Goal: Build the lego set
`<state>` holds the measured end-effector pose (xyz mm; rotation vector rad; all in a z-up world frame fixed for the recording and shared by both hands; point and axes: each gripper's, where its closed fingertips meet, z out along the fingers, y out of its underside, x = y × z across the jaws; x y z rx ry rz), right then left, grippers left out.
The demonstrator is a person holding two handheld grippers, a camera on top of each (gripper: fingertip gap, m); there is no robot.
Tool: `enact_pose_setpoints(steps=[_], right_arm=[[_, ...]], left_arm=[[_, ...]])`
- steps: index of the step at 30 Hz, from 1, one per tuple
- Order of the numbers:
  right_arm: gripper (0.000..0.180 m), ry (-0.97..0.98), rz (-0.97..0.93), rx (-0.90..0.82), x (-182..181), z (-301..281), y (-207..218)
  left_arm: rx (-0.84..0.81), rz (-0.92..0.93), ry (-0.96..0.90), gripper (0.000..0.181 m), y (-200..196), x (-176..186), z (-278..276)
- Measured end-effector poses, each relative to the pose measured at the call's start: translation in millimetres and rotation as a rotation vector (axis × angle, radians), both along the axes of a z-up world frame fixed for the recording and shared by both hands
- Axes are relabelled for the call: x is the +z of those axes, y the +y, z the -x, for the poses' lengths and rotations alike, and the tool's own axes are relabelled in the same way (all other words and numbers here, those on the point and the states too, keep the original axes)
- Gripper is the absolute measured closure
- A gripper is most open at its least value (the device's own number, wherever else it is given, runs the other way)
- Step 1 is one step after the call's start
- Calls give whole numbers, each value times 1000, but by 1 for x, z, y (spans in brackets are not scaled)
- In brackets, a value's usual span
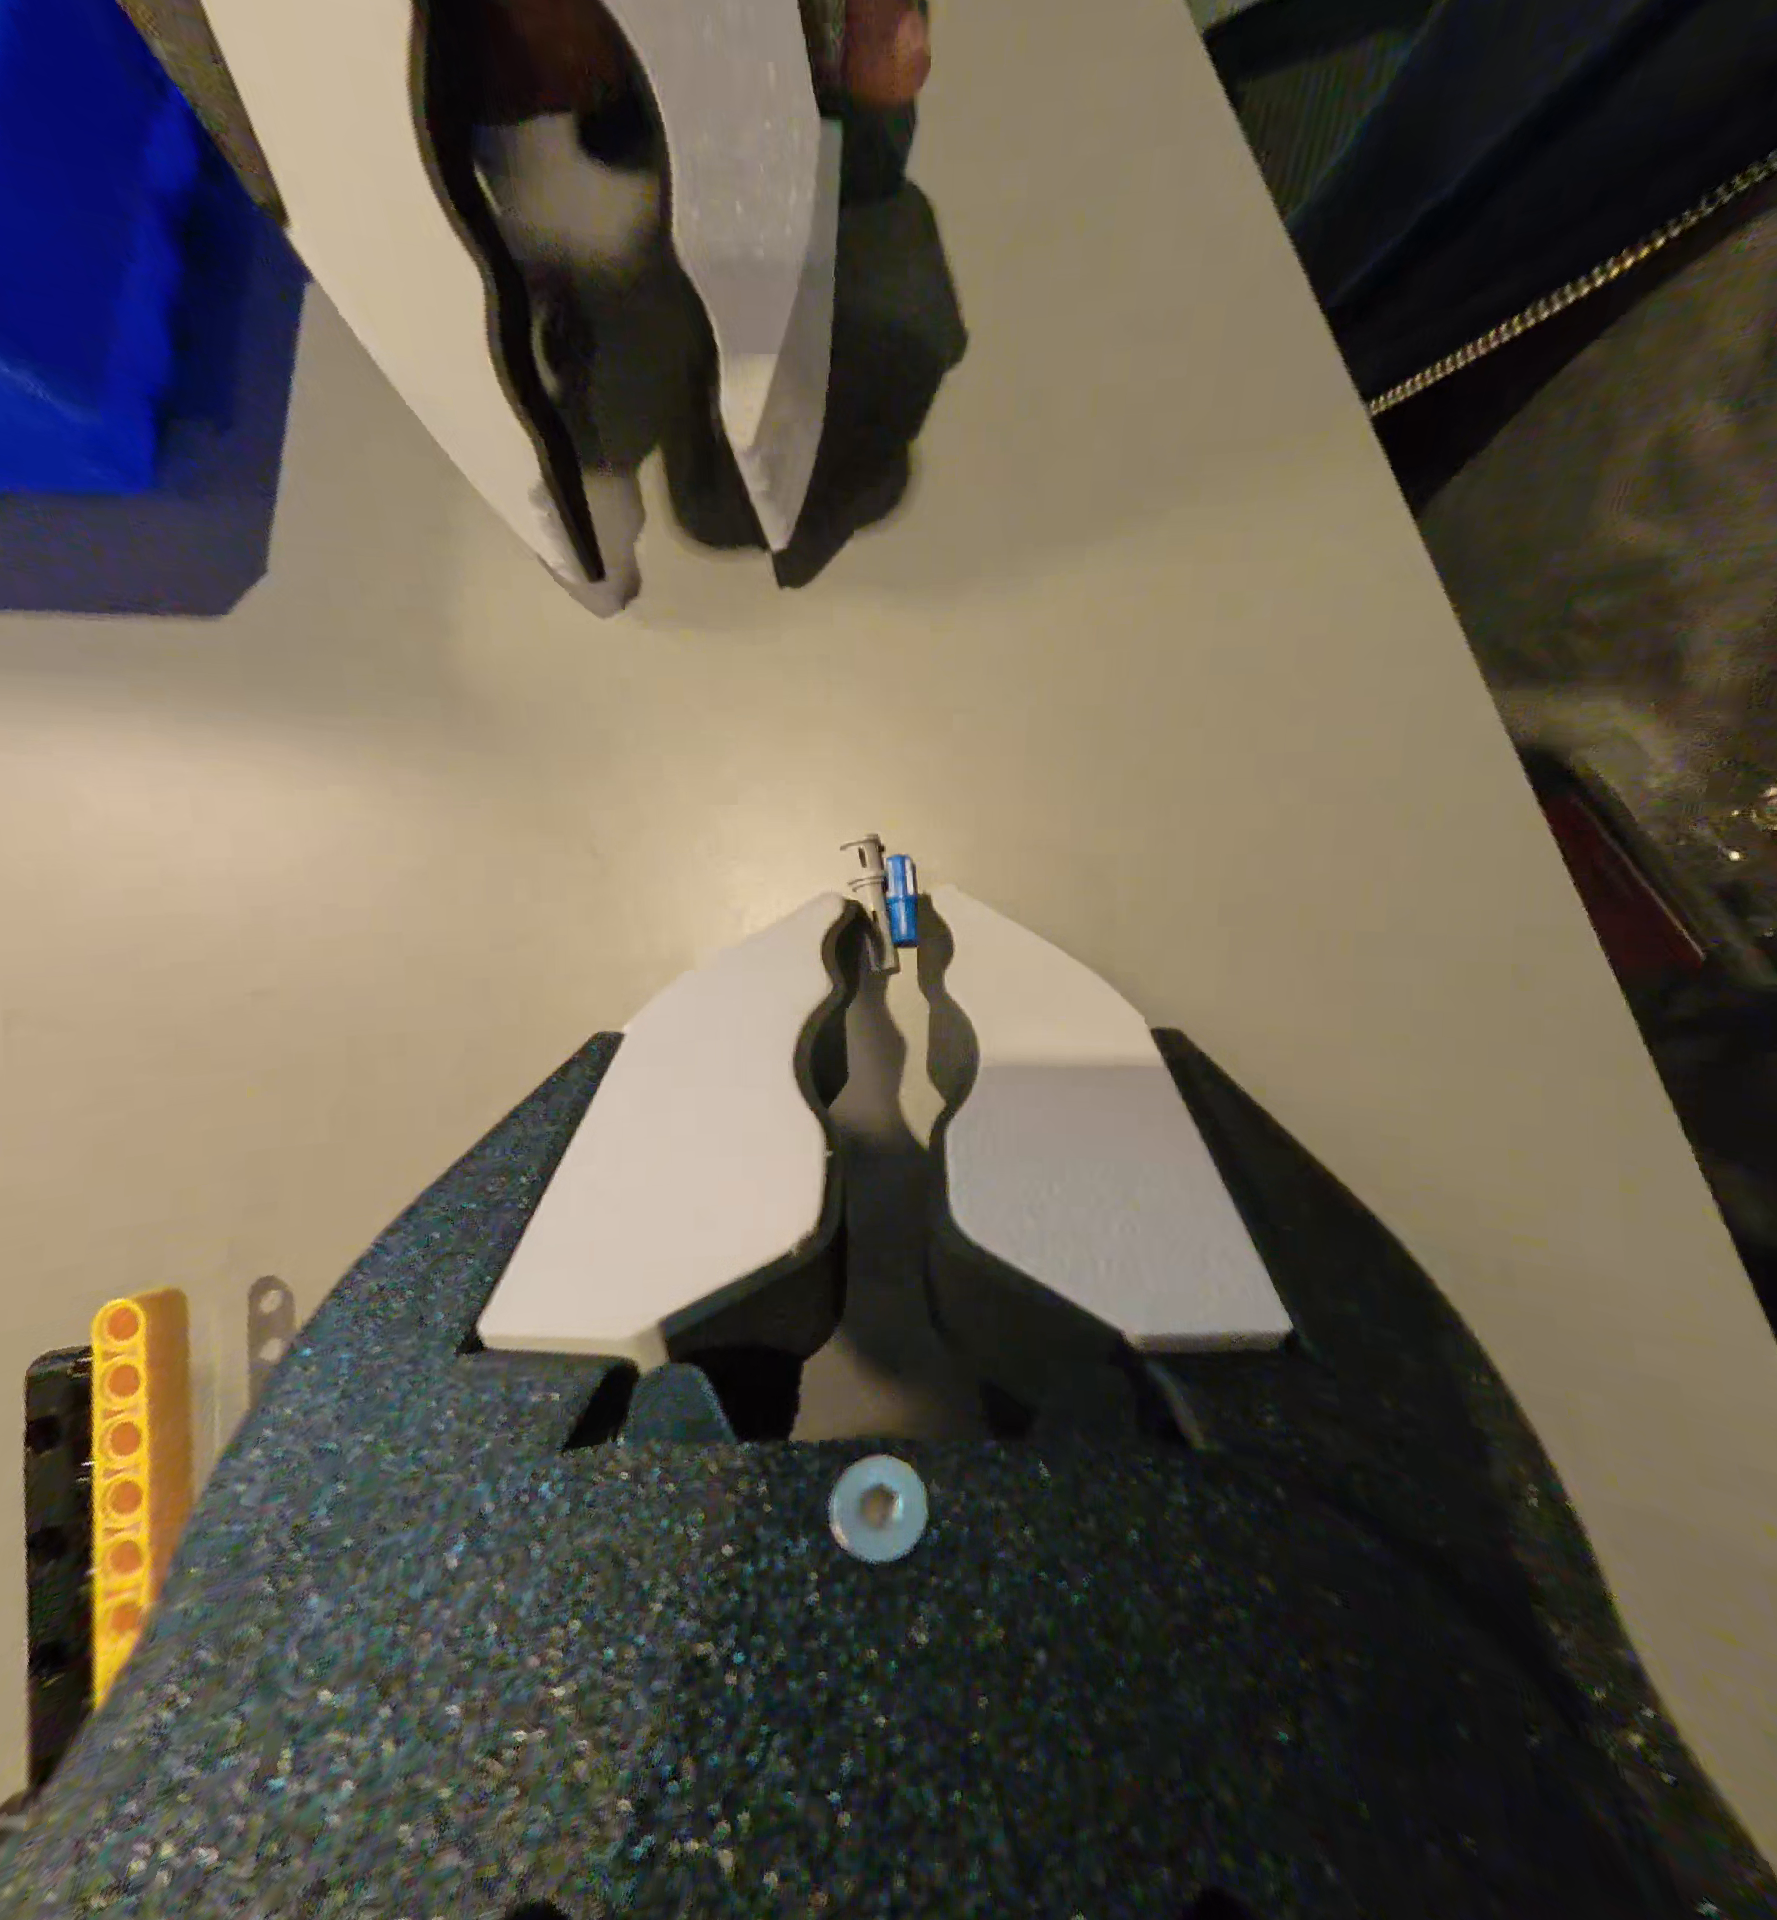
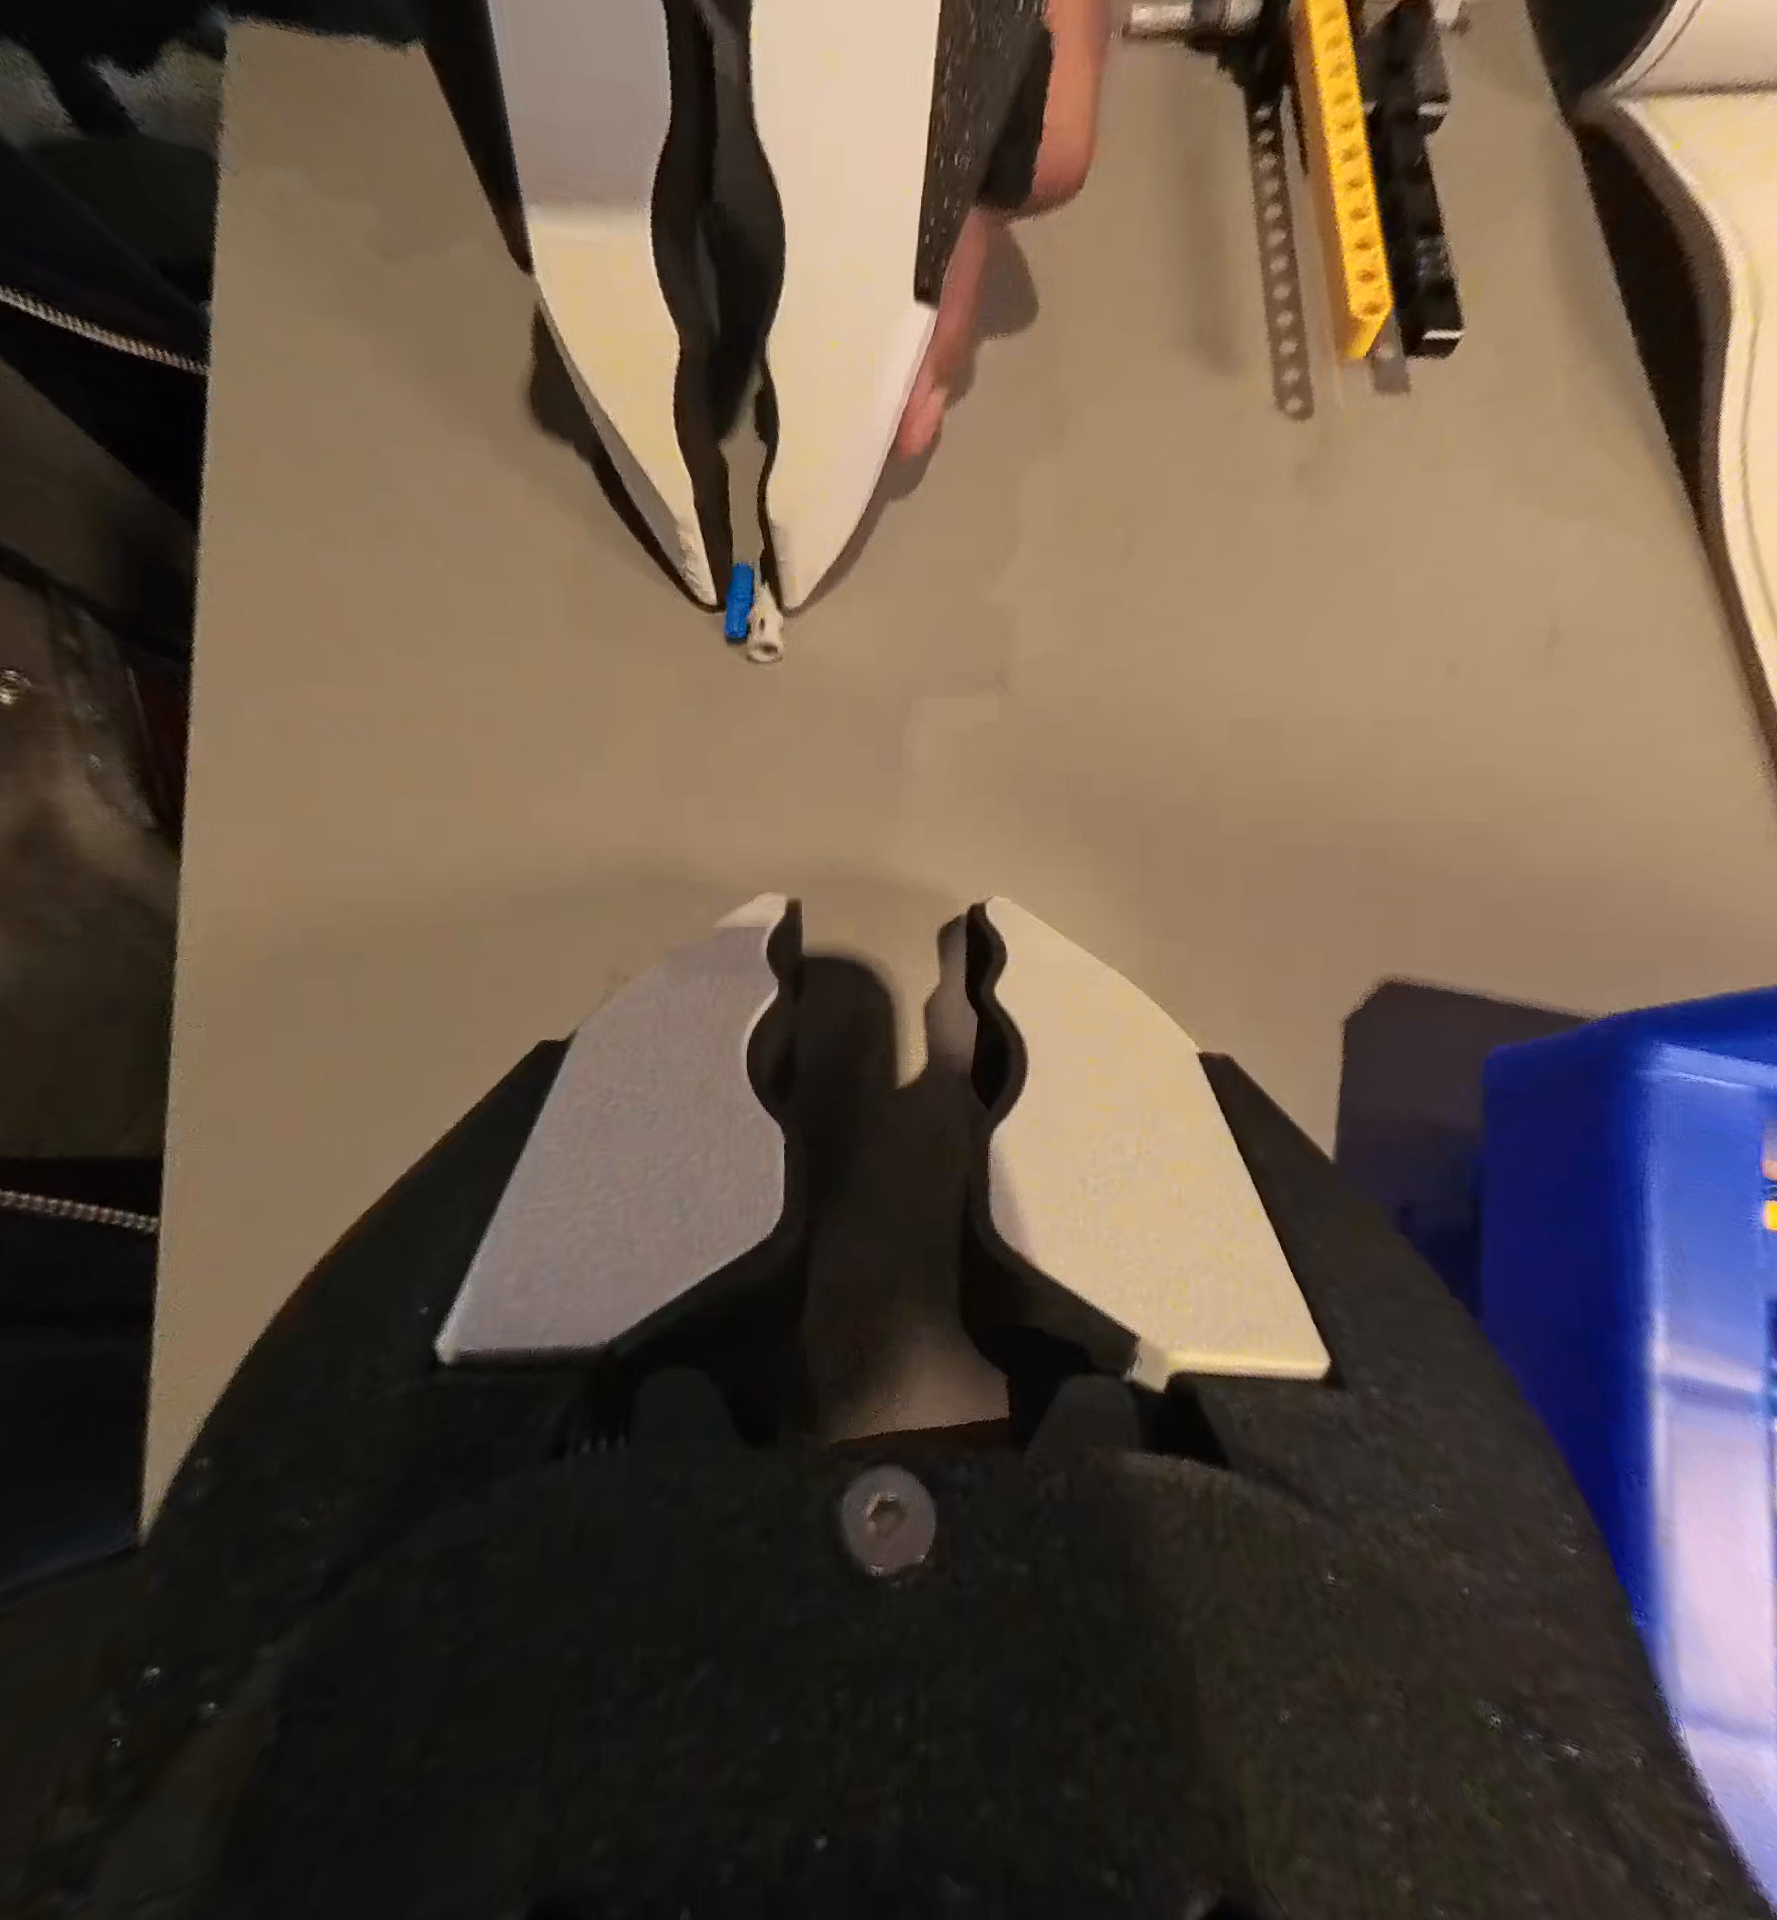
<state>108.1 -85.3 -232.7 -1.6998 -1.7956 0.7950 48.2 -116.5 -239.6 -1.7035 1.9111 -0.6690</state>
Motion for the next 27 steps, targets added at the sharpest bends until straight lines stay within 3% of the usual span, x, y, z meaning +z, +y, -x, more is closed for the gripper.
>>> enact_pose_setpoints(steps=[7, 15, 18, 22, 27], right_arm=[[150, 59, 37, 9, 8, -2, 0], [153, 132, 14, -62, 17, -34, 1], [157, 207, 57, -108, 28, -48, 5], [158, 299, 146, -148, 40, -64, 9], [159, 375, 230, -168, 50, -71, 12]], left_arm=[[124, -31, -49, 171, 18, 14, -9], [237, -94, -263, 171, 91, 113, -80], [185, -148, -156, 171, 118, 116, -113], [85, -139, 76, 175, 144, 91, -137], [-97, -86, 318, 181, 151, 81, -141]])
